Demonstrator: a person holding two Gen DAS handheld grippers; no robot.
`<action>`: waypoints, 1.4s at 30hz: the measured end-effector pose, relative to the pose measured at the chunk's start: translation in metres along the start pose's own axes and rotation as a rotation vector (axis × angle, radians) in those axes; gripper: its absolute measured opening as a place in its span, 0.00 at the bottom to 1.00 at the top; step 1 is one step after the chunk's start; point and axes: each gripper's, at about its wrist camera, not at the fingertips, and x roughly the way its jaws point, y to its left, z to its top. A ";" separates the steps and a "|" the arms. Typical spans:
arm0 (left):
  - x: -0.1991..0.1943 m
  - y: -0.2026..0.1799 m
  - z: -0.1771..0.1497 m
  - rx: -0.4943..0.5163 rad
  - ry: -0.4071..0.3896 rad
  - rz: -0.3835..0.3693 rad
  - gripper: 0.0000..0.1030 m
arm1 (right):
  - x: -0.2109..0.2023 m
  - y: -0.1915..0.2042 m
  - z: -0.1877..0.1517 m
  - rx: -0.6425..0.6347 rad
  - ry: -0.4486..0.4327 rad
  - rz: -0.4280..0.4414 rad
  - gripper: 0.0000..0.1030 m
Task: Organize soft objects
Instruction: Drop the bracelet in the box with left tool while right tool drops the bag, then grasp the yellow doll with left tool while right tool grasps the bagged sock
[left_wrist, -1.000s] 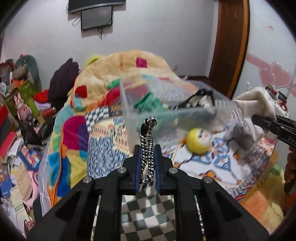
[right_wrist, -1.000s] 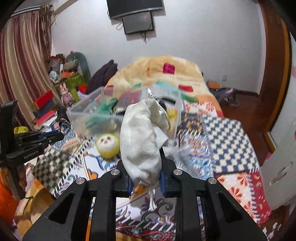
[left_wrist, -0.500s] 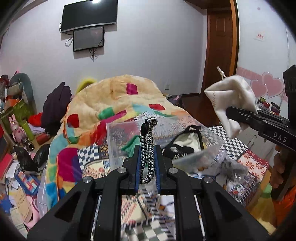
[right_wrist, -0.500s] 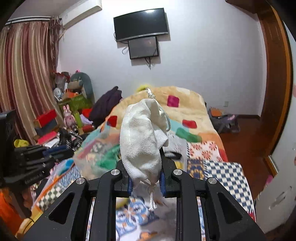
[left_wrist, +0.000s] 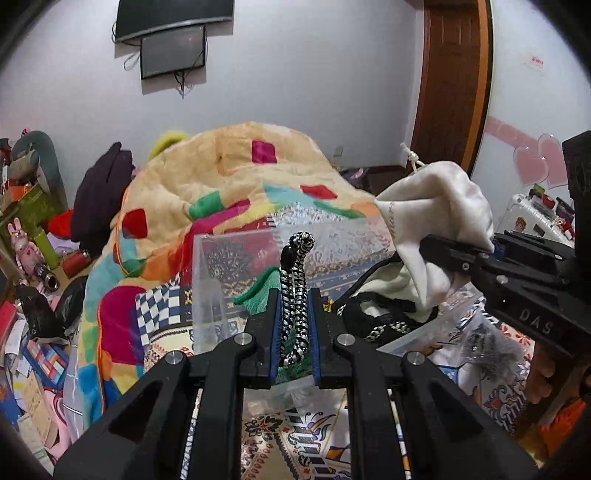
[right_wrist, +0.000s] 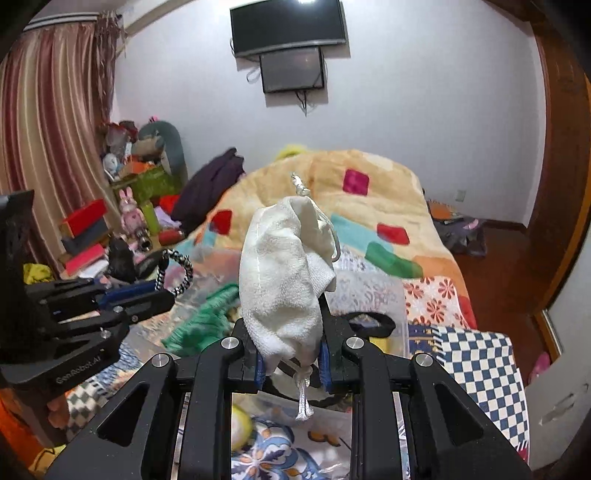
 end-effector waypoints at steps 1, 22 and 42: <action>0.003 0.000 -0.001 -0.002 0.008 -0.003 0.12 | 0.003 -0.003 -0.001 0.002 0.011 -0.005 0.19; 0.016 0.004 -0.005 -0.043 0.061 -0.013 0.55 | 0.014 -0.005 -0.007 -0.047 0.088 -0.076 0.57; -0.054 -0.016 -0.018 -0.029 -0.080 -0.044 0.86 | -0.059 -0.034 -0.018 0.005 -0.007 -0.101 0.80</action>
